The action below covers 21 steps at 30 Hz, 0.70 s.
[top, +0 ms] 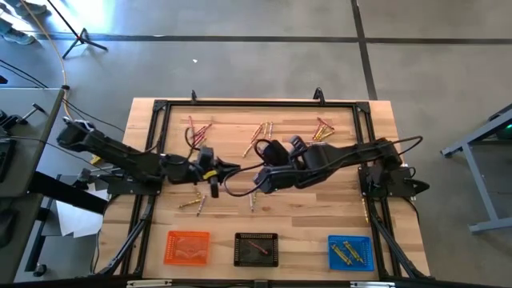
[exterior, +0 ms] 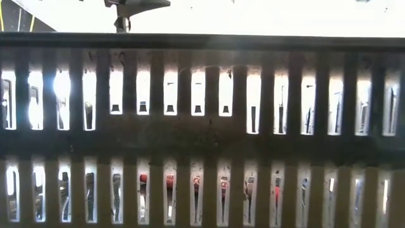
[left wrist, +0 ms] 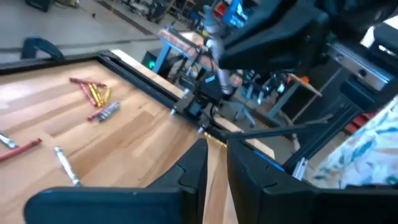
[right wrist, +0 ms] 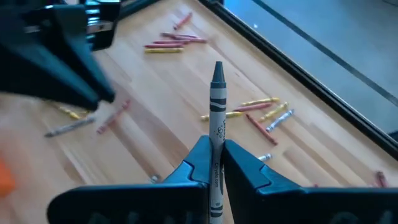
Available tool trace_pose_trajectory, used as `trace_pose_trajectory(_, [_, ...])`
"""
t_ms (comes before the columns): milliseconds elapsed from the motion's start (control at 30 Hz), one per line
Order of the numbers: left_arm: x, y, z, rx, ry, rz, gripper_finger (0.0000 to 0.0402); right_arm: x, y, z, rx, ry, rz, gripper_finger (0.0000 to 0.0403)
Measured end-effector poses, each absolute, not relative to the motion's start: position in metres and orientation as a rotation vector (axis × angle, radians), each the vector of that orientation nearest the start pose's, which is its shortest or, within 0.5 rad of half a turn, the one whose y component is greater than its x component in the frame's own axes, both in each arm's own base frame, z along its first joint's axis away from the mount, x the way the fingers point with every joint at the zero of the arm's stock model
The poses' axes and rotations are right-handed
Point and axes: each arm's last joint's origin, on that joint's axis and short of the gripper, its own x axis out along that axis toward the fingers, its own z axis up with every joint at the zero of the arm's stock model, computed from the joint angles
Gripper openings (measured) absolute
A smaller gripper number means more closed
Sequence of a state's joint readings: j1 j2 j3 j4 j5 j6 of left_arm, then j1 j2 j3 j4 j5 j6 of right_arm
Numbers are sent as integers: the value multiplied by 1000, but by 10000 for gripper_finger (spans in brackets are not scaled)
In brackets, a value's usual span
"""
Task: Sort crayons
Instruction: Put the gray crayon into the orange bin
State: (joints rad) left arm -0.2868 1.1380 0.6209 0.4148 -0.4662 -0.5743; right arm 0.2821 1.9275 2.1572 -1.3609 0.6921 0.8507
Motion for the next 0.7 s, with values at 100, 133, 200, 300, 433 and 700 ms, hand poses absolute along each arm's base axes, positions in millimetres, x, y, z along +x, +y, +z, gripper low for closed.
trace_pose_trajectory(100, [246, -57, 263, -556, 60, 178, 60, 361, 85, 376, 224, 759, -757, 14])
trace_pose_trajectory(133, [248, -57, 263, -558, 65, 174, 63, 359, 82, 374, 220, 750, -769, 14])
trace_pose_trajectory(200, [251, -58, 262, -556, 73, 170, 68, 351, 76, 371, 249, 721, -783, 14])
trace_pose_trajectory(300, [251, -58, 265, -561, 60, 165, 73, 335, 64, 365, 315, 655, -793, 14])
trace_pose_trajectory(433, [251, -58, 267, -571, 38, 158, 74, 312, 52, 356, 456, 486, -719, 14])
trace_pose_trajectory(700, [261, -61, 267, -635, -39, 126, 74, 299, 51, 335, 617, 52, -416, 14])
